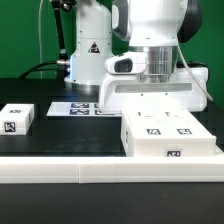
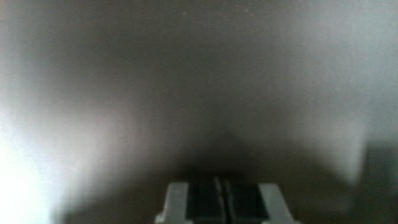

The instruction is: Assemble cabinet

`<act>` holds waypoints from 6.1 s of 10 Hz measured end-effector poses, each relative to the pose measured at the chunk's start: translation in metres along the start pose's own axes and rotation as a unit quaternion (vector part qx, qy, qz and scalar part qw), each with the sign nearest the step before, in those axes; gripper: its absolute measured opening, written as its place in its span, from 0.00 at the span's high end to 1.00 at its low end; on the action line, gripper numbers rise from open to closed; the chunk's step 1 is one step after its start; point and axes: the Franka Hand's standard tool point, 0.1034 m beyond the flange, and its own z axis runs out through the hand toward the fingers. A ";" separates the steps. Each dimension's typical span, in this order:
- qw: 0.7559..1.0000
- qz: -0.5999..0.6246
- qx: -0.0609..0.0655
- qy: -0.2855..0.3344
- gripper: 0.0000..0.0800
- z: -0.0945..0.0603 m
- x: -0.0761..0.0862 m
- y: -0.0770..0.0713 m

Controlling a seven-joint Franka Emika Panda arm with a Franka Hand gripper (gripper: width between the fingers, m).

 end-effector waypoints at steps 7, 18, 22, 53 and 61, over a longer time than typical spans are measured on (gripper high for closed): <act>1.000 -0.021 0.000 0.005 1.00 -0.049 0.009 -0.001; 1.000 -0.023 0.000 0.001 1.00 -0.075 0.017 -0.005; 1.000 -0.025 0.000 -0.003 1.00 -0.079 0.019 -0.005; 0.998 -0.043 -0.002 -0.046 0.53 -0.121 0.052 0.001; 0.999 -0.015 -0.005 -0.032 0.00 -0.104 0.004 0.010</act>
Offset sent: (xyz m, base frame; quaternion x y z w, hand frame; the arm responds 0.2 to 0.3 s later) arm -0.0155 -0.0002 0.0366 0.0067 -0.0224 -0.0186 0.9996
